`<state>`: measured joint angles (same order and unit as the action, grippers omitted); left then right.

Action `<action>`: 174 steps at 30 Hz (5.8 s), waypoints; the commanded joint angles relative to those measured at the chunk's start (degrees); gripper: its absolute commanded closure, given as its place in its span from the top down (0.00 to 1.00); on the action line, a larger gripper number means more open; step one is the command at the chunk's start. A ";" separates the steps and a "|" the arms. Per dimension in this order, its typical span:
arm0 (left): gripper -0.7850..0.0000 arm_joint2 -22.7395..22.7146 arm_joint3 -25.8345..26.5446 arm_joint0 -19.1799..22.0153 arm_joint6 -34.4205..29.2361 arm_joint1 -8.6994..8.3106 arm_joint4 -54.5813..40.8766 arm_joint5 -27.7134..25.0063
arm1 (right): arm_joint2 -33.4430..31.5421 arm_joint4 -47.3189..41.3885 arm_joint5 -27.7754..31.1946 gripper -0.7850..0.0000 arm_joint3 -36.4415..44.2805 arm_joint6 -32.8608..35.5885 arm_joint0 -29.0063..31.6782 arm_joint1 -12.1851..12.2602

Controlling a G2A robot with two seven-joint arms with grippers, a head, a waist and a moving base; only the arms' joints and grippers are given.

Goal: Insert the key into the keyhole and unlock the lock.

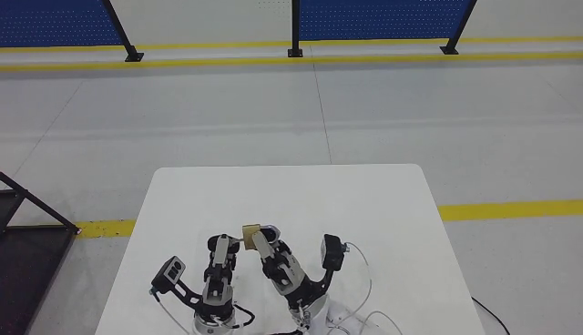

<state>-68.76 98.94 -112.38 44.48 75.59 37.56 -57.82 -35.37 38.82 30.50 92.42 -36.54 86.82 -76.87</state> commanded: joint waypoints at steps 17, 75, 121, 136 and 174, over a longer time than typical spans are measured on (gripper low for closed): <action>0.73 -0.15 -1.04 0.55 -0.15 0.89 1.65 0.63 | 0.71 0.08 -0.38 0.00 -0.33 -0.27 -0.66 0.06; 0.09 0.38 -1.96 1.80 -3.43 -4.86 -0.85 -0.18 | -1.35 -1.36 -1.58 0.00 1.04 1.67 1.41 0.42; 0.06 0.03 -3.87 2.35 1.80 -8.02 8.61 -0.18 | -3.61 1.30 -1.53 0.00 3.23 7.72 4.03 1.06; 0.00 -2.47 -3.46 2.38 4.66 -7.37 16.79 2.67 | -4.20 1.39 -2.83 0.00 3.81 9.53 4.70 0.98; 0.00 2.88 -16.14 10.50 37.61 -8.80 50.36 36.30 | -5.92 -0.24 -4.58 0.00 5.23 12.84 6.63 0.73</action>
<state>-65.94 82.94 -101.97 82.12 66.79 88.02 -21.48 -41.28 38.59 25.94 97.65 -23.81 93.44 -76.13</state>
